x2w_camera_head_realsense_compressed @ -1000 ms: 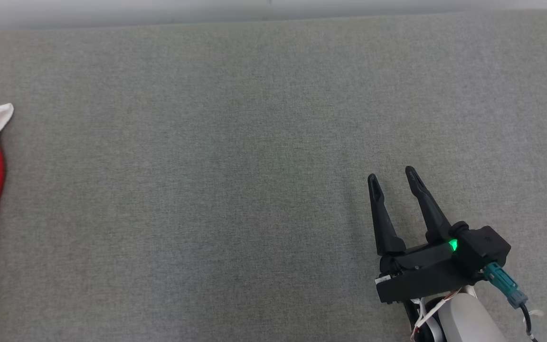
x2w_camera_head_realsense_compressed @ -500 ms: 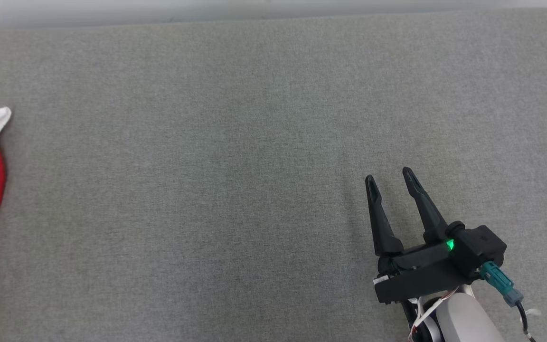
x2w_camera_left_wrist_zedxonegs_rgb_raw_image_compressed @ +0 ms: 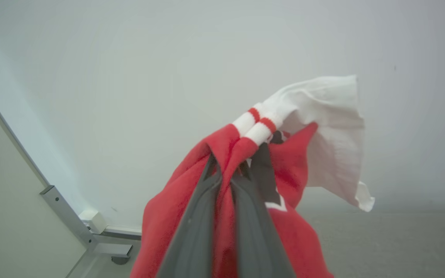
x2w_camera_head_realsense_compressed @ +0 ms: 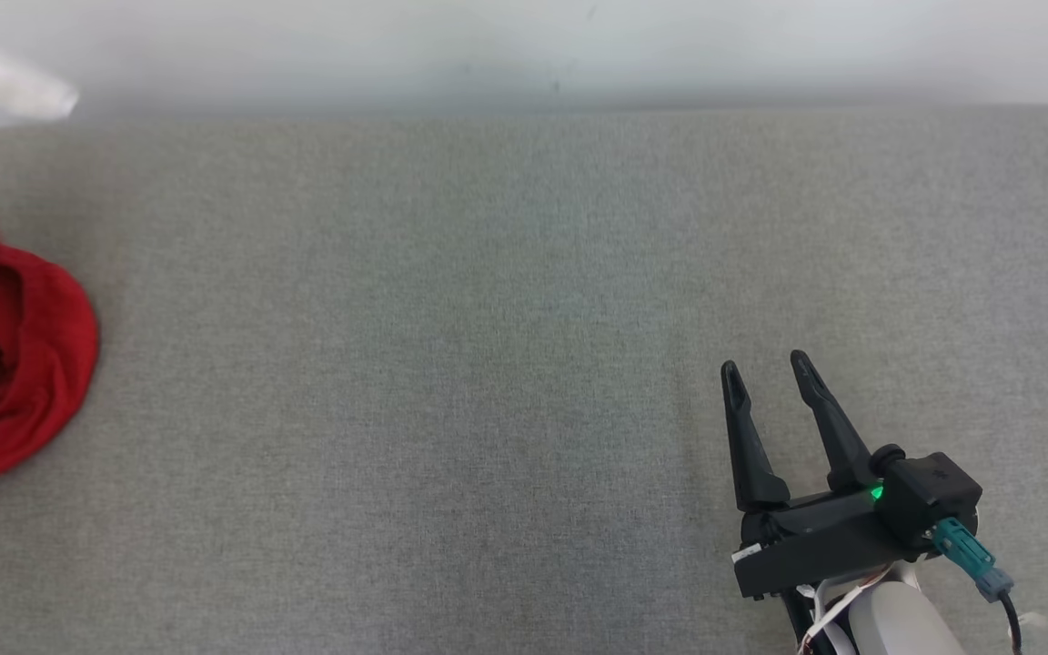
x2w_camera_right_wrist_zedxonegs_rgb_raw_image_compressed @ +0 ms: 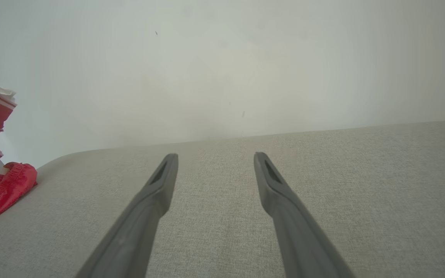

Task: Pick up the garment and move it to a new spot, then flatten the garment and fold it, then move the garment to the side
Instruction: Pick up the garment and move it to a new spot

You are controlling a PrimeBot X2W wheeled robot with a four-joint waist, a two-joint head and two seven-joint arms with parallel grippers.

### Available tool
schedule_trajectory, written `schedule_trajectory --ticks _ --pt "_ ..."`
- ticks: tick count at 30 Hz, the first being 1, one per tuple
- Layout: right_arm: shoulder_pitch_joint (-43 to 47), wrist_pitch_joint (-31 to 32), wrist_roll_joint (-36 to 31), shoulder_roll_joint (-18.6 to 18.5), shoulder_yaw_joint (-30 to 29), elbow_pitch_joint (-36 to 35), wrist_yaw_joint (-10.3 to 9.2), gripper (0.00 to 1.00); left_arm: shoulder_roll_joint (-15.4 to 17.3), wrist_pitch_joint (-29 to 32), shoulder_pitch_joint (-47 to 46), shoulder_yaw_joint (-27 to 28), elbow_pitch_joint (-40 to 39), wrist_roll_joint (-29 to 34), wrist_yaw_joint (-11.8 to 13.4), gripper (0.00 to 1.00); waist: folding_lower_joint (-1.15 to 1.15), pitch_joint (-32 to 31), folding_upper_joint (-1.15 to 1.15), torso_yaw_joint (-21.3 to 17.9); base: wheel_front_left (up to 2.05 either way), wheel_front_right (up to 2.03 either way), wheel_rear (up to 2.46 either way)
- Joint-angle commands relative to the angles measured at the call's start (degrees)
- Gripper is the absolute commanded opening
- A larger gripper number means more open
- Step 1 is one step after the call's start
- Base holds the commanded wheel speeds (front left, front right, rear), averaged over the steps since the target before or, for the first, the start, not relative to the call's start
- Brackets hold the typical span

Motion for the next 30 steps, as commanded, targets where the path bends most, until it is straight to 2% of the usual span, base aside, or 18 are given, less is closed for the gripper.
schedule_trajectory --ticks 1,5,10,14,19,25,30 --pt "0.83 -0.16 0.22 -0.05 -0.15 0.02 0.19 1.00 -0.40 -0.08 -1.14 -0.31 -1.50 -0.16 0.03 0.00 0.00 -1.42 0.00 0.18 0.00 0.00 0.00" --pt "1.52 -0.16 1.04 -0.06 -1.10 0.27 0.19 1.00 -2.65 2.62 -3.16 -2.66 -9.88 0.07 0.23 0.00 0.00 -2.55 0.00 -1.18 0.00 0.00 0.00" --pt "1.81 -0.16 2.24 -0.04 -1.57 0.70 0.19 1.00 -5.57 7.30 -3.55 -5.01 -21.43 -0.42 1.21 0.00 0.00 -3.15 0.00 -5.05 0.00 0.00 0.00" --pt "1.88 -0.17 2.86 -0.03 -1.88 0.78 0.20 1.00 -8.50 10.26 -1.20 -7.05 -30.54 -0.69 2.67 0.00 0.00 -2.86 0.00 -9.06 0.00 0.00 0.00" --pt "2.22 -0.16 2.74 -0.02 -2.94 0.84 0.20 1.00 -13.65 12.13 3.13 -9.62 -38.64 -2.48 4.56 0.00 0.00 -1.97 0.00 -12.80 0.00 0.00 0.00" --pt "0.94 -0.17 2.80 -0.01 -2.77 1.02 0.19 1.00 -18.02 12.24 8.69 -14.03 -37.93 -3.67 4.56 0.00 0.00 -0.58 0.00 -15.46 0.00 0.00 0.00" --pt "-0.52 -0.16 3.58 -0.01 -1.35 1.24 0.20 1.00 -19.61 10.86 11.89 -17.57 -31.94 -2.61 3.88 0.00 0.00 0.37 0.00 -17.18 0.00 0.00 0.00"
